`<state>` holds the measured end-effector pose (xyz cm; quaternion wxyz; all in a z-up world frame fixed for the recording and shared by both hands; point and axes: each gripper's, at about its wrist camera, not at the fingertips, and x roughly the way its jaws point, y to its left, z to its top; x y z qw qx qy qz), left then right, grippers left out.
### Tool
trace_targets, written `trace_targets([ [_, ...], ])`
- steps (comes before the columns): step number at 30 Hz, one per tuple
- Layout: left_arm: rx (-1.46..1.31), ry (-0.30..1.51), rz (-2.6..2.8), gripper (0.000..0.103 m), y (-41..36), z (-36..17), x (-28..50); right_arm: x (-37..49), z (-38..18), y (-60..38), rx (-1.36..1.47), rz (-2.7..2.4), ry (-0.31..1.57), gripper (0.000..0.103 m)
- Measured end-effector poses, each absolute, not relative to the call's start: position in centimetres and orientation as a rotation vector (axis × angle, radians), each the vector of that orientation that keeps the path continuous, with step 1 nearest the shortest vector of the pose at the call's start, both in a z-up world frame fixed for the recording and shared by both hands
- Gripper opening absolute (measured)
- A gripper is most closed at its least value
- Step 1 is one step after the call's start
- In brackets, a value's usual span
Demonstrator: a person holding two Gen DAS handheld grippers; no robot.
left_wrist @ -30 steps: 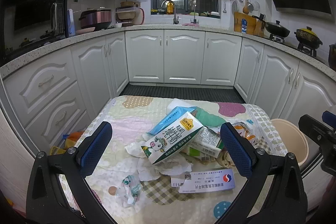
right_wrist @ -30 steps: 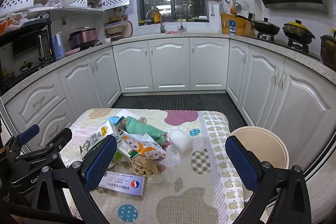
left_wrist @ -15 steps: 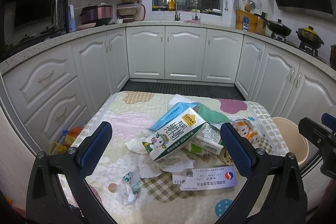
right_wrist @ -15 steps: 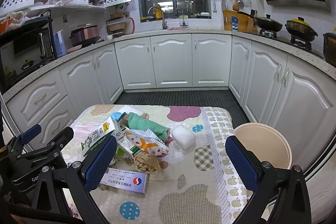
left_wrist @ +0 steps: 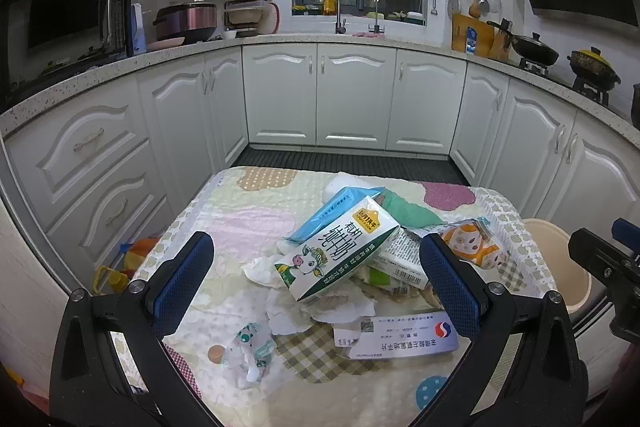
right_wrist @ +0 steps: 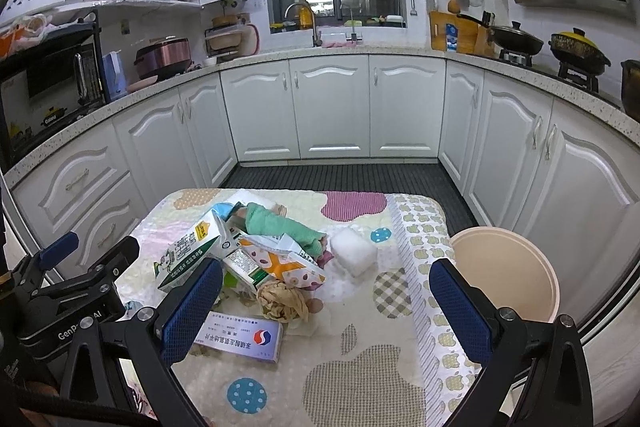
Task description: Collect trash
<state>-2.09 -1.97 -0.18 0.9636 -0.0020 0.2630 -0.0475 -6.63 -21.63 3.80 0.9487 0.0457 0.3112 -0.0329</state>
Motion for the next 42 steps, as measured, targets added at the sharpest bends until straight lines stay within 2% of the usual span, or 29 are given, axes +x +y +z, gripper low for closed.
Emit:
trace_targets([
  [18,-0.001,0.571,-0.08,0.102,-0.8,-1.3,-1.4,-6.3,2.8,-21.4,0.091,-0.051,0.672,0.102],
  [25,0.026,0.656,-0.12,0.102,3.4,-1.8,-0.7,-5.9,1.1,-22.3,0.085,-0.046,0.734,0.102],
  [31,0.013,0.756,-0.175,0.102,6.4,-3.7,-0.7,-5.6,-0.5,-23.3,0.101,-0.032,0.779,0.102],
  [42,0.123,0.83,-0.255,0.102,5.5,-7.8,-1.2,-4.4,-1.3,-22.3,0.089,0.053,0.795,0.102],
])
